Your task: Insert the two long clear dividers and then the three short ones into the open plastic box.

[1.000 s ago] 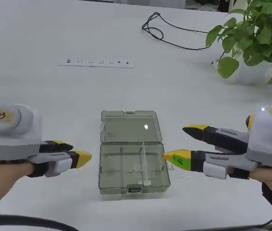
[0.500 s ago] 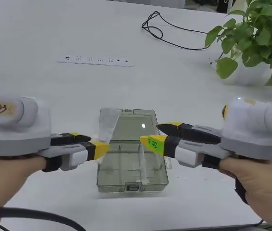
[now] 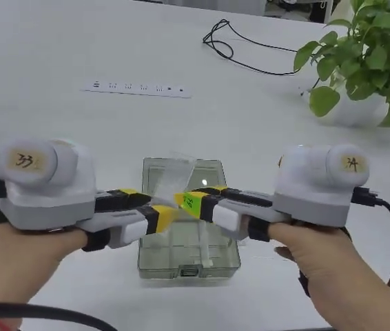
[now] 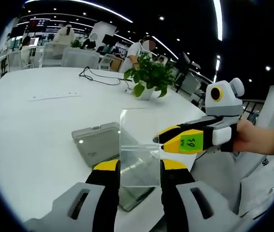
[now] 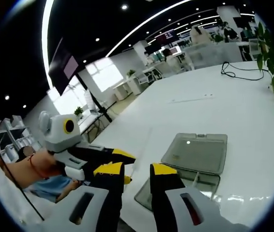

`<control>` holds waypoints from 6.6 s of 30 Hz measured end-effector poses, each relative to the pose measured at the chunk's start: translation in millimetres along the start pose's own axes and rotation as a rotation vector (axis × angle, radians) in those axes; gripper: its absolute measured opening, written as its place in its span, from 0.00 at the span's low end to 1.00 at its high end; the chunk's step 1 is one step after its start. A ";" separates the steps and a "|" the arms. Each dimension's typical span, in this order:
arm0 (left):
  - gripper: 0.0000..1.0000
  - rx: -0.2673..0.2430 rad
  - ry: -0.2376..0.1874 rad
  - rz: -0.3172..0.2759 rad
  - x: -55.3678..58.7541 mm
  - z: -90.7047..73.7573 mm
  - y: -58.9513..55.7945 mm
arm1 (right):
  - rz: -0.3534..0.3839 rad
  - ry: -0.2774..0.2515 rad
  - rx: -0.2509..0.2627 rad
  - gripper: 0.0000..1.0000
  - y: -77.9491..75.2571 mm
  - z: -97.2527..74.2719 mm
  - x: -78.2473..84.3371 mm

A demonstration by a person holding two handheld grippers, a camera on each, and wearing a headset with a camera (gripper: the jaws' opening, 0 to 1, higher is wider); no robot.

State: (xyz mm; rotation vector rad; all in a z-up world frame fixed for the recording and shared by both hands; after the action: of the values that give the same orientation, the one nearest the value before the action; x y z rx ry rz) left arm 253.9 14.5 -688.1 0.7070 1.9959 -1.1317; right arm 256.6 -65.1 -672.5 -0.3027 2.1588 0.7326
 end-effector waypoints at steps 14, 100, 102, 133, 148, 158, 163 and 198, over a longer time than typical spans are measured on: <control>0.30 -0.009 0.032 0.062 -1.3 3.6 -0.6 | 0.130 0.028 0.041 0.07 -0.5 8.1 2.7; 1.00 0.137 0.195 0.381 42.9 -26.7 22.7 | 0.253 0.677 0.278 0.07 -35.2 32.7 25.1; 1.00 0.141 0.189 0.383 43.6 -26.4 22.2 | 0.256 0.695 0.291 0.07 -37.0 34.6 28.6; 1.00 0.157 0.128 0.338 47.0 -25.1 22.1 | 0.237 0.786 0.370 0.07 -45.5 56.7 53.7; 1.00 0.156 0.122 0.325 49.2 -25.6 22.2 | 0.179 0.781 0.388 0.07 -45.4 61.6 55.1; 1.00 0.153 0.123 0.319 50.3 -25.9 23.1 | 0.073 0.769 0.411 0.07 -41.2 63.0 53.9; 1.00 0.149 0.121 0.319 49.7 -26.1 23.6 | 0.029 0.766 0.416 0.07 -35.4 61.2 55.5; 1.00 0.150 0.122 0.315 51.0 -26.3 24.1 | -0.151 0.772 0.446 0.07 -33.1 68.4 52.4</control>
State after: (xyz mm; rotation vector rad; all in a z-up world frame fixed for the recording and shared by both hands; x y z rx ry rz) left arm 233.4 54.3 -731.4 1.1476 1.8277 -1.0748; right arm 280.9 -49.2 -760.0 -0.5660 2.8965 0.0062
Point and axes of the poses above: the centre of the closed fingertips' face, and the gripper's own axes: z roughly forward along the fingers, y roughly to its left, x roughly out of its underside, the point moved 4 cm from there along -z, roughly backward along the fingers, and after that the axes turned 13 degrees about x, right-handed, at the moved point
